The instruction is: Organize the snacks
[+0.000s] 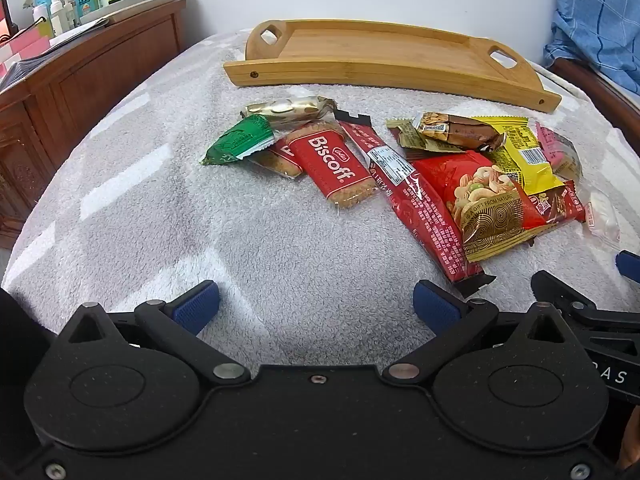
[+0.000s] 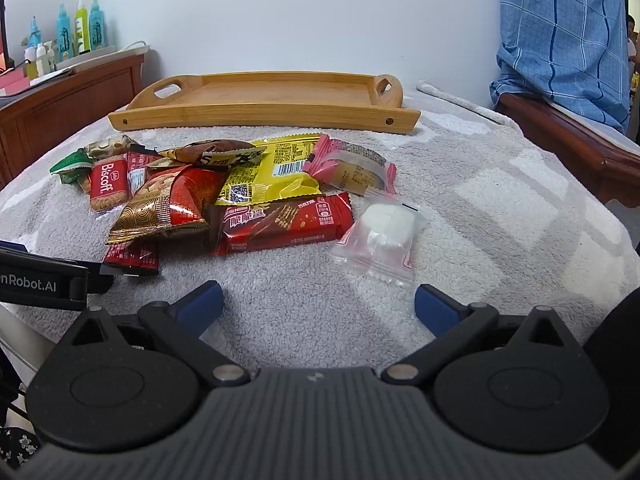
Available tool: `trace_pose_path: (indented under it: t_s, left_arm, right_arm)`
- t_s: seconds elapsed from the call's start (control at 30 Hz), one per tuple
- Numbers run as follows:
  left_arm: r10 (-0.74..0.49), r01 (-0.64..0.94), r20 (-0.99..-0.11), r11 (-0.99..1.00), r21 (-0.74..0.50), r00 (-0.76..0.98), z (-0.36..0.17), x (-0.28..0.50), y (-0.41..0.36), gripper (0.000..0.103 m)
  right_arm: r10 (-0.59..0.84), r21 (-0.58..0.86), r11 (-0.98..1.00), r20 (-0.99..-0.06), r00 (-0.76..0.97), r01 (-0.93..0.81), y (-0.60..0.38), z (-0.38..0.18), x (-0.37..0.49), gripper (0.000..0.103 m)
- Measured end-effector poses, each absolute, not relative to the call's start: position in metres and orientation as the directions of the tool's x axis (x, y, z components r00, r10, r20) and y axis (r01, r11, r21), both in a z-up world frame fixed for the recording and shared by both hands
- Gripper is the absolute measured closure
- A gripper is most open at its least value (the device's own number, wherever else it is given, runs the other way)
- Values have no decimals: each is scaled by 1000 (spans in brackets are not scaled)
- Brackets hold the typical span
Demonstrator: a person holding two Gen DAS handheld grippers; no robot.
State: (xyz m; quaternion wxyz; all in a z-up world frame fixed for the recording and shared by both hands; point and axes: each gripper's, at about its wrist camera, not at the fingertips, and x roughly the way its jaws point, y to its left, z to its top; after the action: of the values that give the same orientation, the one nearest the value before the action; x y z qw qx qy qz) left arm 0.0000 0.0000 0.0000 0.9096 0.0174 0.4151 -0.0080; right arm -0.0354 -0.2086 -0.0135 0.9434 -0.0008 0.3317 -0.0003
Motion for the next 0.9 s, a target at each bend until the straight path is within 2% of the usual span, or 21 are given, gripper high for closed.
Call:
trace_pose_path:
  t_s: [0.9]
  left_arm:
    - [1, 29, -754, 999, 27, 657, 0, -1, 0, 0]
  right_arm:
    - [-2, -4, 1000, -625, 781, 0, -208, -14, -35, 0]
